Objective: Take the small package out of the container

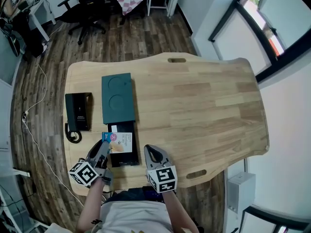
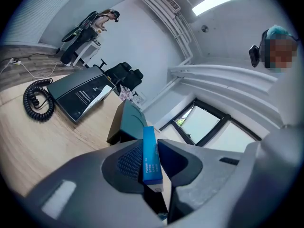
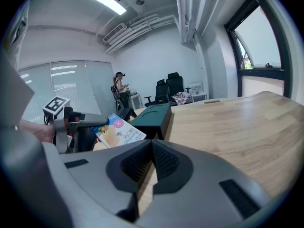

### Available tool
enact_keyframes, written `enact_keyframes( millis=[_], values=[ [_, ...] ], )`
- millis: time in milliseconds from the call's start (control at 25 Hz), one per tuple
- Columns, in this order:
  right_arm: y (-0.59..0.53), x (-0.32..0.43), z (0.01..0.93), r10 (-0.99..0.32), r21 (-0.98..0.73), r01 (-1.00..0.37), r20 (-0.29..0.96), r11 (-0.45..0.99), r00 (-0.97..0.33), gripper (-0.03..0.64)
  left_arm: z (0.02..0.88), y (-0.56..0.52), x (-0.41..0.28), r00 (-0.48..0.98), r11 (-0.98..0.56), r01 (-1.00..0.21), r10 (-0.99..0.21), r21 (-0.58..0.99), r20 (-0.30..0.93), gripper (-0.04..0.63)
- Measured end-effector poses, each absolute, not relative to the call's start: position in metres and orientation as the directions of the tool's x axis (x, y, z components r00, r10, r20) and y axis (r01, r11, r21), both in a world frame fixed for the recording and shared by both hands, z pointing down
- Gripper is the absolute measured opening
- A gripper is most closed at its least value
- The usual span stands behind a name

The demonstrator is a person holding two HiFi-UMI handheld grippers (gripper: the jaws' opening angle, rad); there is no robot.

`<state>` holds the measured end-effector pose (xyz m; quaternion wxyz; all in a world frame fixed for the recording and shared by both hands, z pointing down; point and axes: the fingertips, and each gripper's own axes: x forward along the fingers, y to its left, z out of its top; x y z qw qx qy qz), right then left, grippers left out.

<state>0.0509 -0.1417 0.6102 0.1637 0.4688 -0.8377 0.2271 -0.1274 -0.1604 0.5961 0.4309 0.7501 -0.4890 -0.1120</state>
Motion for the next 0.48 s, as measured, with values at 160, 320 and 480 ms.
enact_keyframes(
  millis=[160, 320, 480],
  values=[
    [-0.136, 0.055, 0.603, -0.733, -0.229, -0.871, 0.471, 0.435, -0.491, 0.006, 0.587, -0.157, -0.125, 0.505, -0.161, -0.622, -0.83, 0.767, 0.235, 0.095],
    [-0.127, 0.056, 0.597, -0.746, -0.224, -0.875, 0.457, 0.43, -0.484, 0.006, 0.578, -0.151, -0.125, 0.509, -0.174, -0.608, -0.834, 0.775, 0.212, 0.095],
    [-0.121, 0.057, 0.589, -0.761, -0.221, -0.879, 0.44, 0.423, -0.477, 0.006, 0.571, -0.147, -0.126, 0.514, -0.168, -0.562, -0.838, 0.81, 0.183, 0.094]
  ],
)
